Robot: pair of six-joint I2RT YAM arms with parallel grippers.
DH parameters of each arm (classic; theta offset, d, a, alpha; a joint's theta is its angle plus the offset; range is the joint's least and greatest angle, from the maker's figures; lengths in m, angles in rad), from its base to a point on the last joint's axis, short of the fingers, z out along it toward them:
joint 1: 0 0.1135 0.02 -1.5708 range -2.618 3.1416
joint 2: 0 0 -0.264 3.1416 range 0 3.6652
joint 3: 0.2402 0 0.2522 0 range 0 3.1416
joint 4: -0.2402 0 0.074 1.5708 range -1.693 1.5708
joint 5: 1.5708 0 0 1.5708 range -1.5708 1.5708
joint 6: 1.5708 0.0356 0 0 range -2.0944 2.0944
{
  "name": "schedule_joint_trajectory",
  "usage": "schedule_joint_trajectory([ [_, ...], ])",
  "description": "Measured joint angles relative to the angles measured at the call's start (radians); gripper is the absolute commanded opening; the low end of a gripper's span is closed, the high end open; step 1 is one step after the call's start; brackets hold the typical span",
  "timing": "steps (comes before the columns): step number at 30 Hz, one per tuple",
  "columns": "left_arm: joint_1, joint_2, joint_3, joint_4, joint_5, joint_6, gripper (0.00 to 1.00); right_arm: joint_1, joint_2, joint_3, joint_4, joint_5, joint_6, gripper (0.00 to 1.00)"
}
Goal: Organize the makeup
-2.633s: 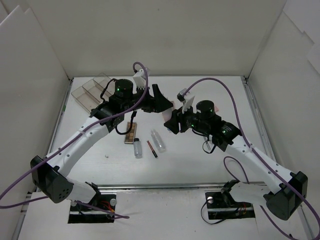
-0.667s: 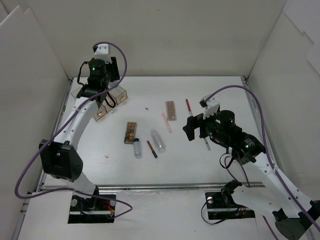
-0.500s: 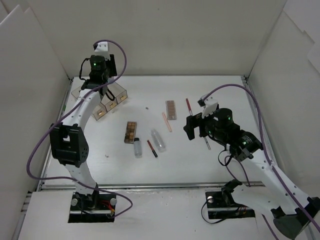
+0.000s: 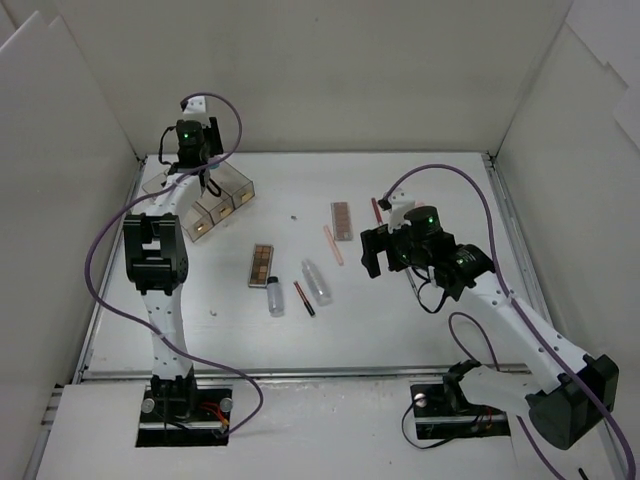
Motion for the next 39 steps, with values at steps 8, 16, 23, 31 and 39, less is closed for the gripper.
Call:
schedule_joint_trajectory([
  [8,0.019,0.14,0.103,0.066,0.01,-0.024,0.08,-0.041,0.05,0.02,0.0,-0.04,0.005,0.98],
  [16,0.02,0.225,0.165,0.069,0.001,-0.044,0.11,-0.07,0.103,0.057,0.0,-0.075,0.011,0.98],
  [23,0.021,0.237,0.165,0.069,-0.034,-0.063,0.25,-0.09,0.124,0.068,0.0,-0.097,0.011,0.98],
  [31,0.026,0.237,0.13,0.077,-0.055,-0.099,0.3,-0.096,0.129,0.068,0.0,-0.113,0.012,0.98],
  [39,0.035,0.237,0.092,0.089,-0.066,-0.117,0.55,-0.097,0.129,0.068,0.0,-0.124,0.019,0.98],
])
